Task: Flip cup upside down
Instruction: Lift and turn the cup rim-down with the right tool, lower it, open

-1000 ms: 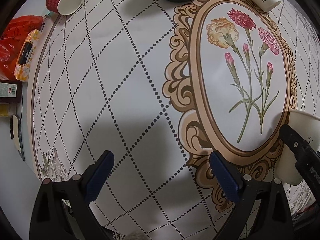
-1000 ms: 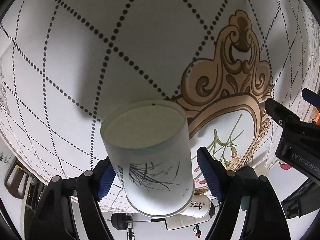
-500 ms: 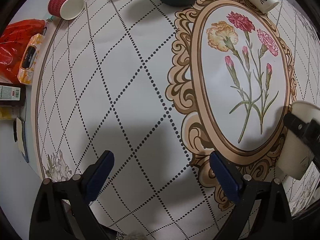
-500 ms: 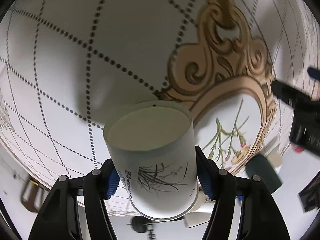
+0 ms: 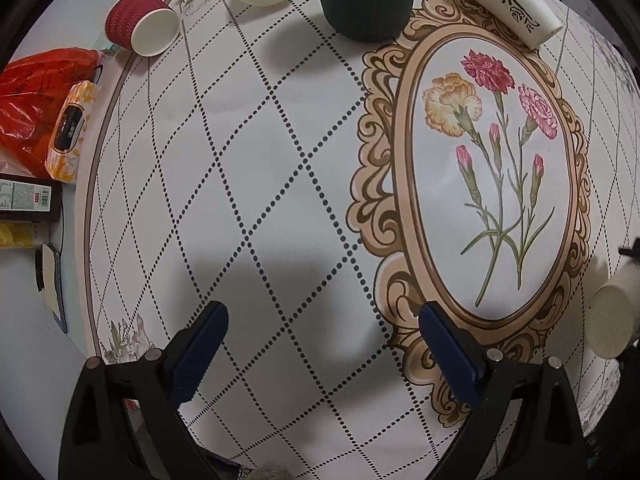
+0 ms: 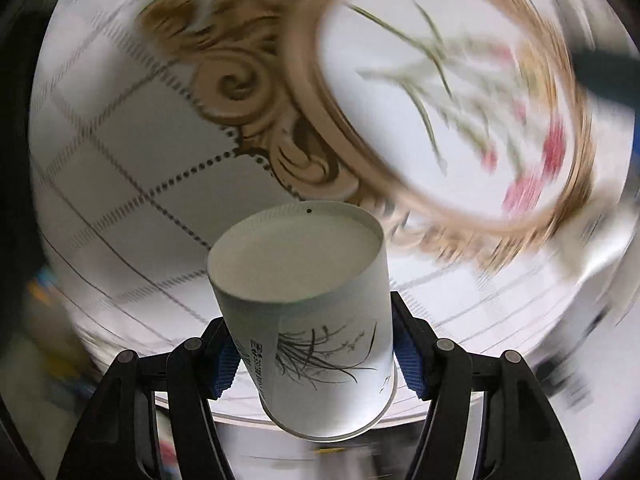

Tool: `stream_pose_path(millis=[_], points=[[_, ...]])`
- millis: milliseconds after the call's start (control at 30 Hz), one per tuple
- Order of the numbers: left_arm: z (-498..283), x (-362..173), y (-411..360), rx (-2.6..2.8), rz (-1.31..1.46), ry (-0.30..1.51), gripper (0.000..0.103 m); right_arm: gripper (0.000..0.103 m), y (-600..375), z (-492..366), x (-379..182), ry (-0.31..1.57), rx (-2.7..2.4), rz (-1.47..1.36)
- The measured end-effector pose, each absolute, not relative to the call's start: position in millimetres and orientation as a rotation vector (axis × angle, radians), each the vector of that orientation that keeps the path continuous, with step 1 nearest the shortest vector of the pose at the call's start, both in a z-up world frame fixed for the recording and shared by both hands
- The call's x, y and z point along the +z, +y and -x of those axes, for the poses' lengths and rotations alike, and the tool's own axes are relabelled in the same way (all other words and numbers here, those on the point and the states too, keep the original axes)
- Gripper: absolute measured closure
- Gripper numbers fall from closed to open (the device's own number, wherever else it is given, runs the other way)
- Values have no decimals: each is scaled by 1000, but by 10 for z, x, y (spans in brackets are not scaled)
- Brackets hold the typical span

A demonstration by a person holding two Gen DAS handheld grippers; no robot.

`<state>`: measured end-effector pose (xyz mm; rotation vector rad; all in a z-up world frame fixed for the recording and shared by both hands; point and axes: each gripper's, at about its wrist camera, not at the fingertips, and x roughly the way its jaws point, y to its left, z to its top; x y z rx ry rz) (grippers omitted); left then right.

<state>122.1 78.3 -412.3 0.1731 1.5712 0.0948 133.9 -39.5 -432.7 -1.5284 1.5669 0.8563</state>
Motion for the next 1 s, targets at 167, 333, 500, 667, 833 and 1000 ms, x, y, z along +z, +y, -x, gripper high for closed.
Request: stream_pose_path(millis=[167,333,500,667,833,1000], points=[[-1202,-4101,757,86,-193,1562,5,35,-571,-1673,-4316,1824,737,1112],[-1197,-4080,653,76,-212,1560,5,35,-727,-1960,-4379,1957,649,827],[-1179,-4058,561,70,-224,1557,5,35,-861,-2075,-4445,1964,609,719],[-1085,-4056,484,68,-230,1558,5,35,-1066,-2134,-4556,1956,579,663],[-1081,-4072,473,66,-233,1562,5,35,-1411,-2121,-4448,1948,537,638],[-1078,-4051,441,64,-236,1562,5,35,-1455,-2216,-4403,1958,512,607]])
